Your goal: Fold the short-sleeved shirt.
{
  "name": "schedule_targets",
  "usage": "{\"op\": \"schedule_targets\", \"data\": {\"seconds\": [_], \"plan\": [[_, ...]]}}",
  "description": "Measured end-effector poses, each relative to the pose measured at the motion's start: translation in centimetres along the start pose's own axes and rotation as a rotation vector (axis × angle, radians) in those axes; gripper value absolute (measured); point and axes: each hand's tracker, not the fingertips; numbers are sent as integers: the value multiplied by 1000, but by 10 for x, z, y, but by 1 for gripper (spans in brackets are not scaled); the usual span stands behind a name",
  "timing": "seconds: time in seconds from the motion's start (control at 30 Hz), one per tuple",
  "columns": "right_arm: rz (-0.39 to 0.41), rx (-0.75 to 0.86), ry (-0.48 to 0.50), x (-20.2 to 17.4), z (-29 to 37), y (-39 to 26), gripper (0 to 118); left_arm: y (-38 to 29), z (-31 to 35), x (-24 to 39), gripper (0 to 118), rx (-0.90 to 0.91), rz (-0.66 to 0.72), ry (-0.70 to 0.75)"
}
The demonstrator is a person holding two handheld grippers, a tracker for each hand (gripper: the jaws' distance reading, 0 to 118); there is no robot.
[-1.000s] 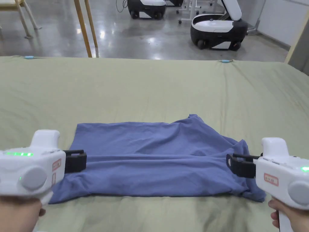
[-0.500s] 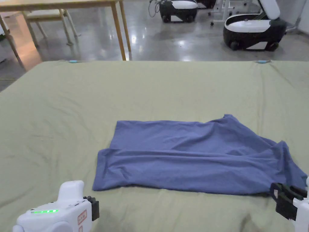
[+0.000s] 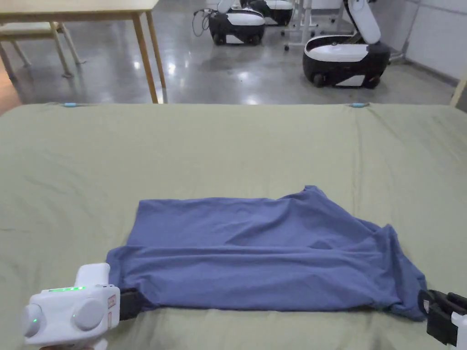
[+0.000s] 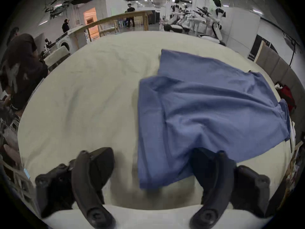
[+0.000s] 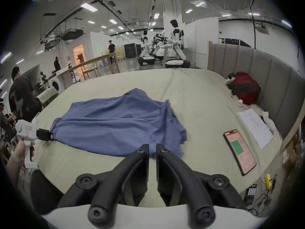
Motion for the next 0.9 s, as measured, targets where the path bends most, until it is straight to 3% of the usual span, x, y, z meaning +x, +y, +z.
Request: {"op": "schedule_targets", "data": {"seconds": [0.07,0.13,0.17,0.23,0.27,0.3,0.43,0.47,0.5,0.53,0.57,0.6,0.9], "plan": [[-7,-3,-24,15,-9,2,11,-4,11,12,96,31,-23,38],[-4,-32,-61,29,-27,3,15,-5,20,15,83,32,-26,21],[2,-40,-74,35,-38,3,31,-5,24,16,74,50,-35,19],[29,-77,-72,43,-66,1,96,-7,50,33,28,67,-61,26],[45,-111,-64,44,-79,0,113,-6,54,35,13,84,-72,46],[53,-136,-43,43,-88,0,118,-5,57,35,11,80,-71,32],[89,-252,37,38,-126,-3,114,2,73,39,8,89,-66,9],[92,-313,49,38,-133,-3,102,6,77,40,7,92,-61,8],[63,-342,38,39,-137,-2,70,8,80,42,7,96,-66,8],[2,-299,75,40,-133,-1,59,8,83,43,7,96,-73,6],[-30,-263,96,43,-126,4,40,8,86,43,7,97,-75,4],[-38,-263,135,44,-118,9,11,11,87,41,7,96,-76,-1],[33,-66,107,36,0,43,11,3,163,24,7,193,-60,-88]]}}
